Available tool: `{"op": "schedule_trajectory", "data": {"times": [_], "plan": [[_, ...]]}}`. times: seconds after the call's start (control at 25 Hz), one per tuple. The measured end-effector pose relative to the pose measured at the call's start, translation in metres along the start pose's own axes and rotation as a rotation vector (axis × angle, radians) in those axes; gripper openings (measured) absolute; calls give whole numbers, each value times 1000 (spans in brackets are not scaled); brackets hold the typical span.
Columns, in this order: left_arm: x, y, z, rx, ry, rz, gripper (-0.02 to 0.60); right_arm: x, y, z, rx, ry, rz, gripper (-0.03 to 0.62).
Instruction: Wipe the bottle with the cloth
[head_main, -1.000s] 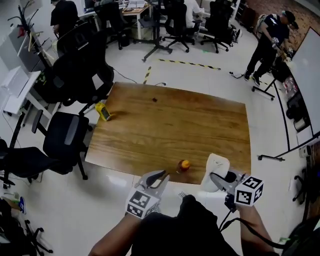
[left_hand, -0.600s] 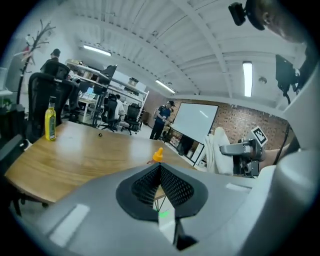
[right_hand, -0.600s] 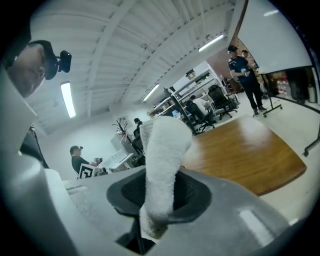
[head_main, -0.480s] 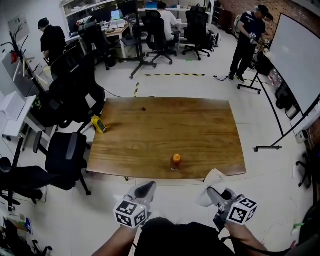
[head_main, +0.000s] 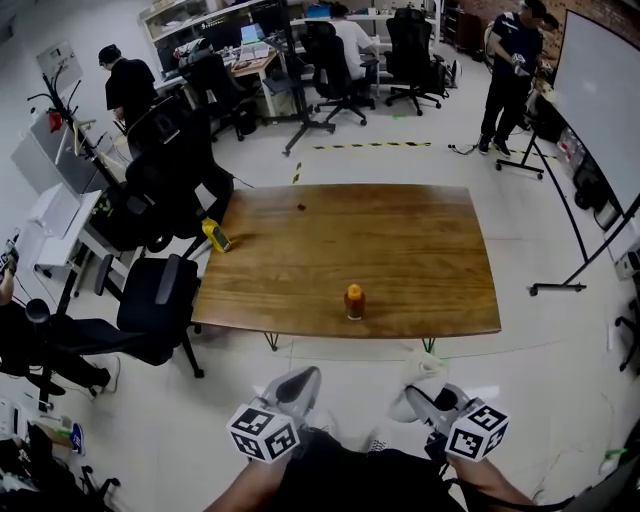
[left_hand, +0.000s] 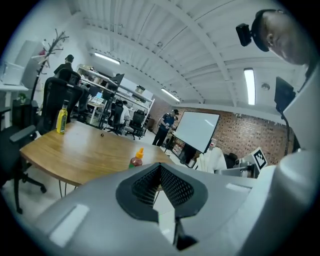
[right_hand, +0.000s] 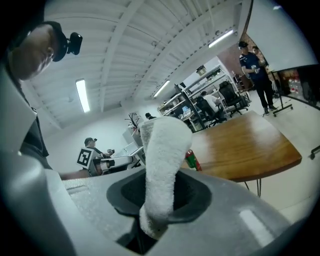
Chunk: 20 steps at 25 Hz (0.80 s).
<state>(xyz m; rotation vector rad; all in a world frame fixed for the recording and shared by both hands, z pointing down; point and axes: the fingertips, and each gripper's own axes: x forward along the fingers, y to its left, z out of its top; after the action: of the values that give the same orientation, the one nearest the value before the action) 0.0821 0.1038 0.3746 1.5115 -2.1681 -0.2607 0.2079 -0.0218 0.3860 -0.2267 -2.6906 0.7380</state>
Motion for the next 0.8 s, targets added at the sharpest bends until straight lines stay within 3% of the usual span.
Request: {"op": "schedule_trajectory", "data": {"times": [0.24, 0.4, 0.8], "plan": [[-6, -11, -10, 107, 69, -63, 17, -4, 18, -9, -21, -22, -29, 75], [-13, -3, -11, 117, 115, -102, 17, -2, 26, -10, -23, -54, -92, 74], [-15, 12, 4, 145, 109, -200, 17, 19, 55, -12, -77, -46, -176, 71]]}}
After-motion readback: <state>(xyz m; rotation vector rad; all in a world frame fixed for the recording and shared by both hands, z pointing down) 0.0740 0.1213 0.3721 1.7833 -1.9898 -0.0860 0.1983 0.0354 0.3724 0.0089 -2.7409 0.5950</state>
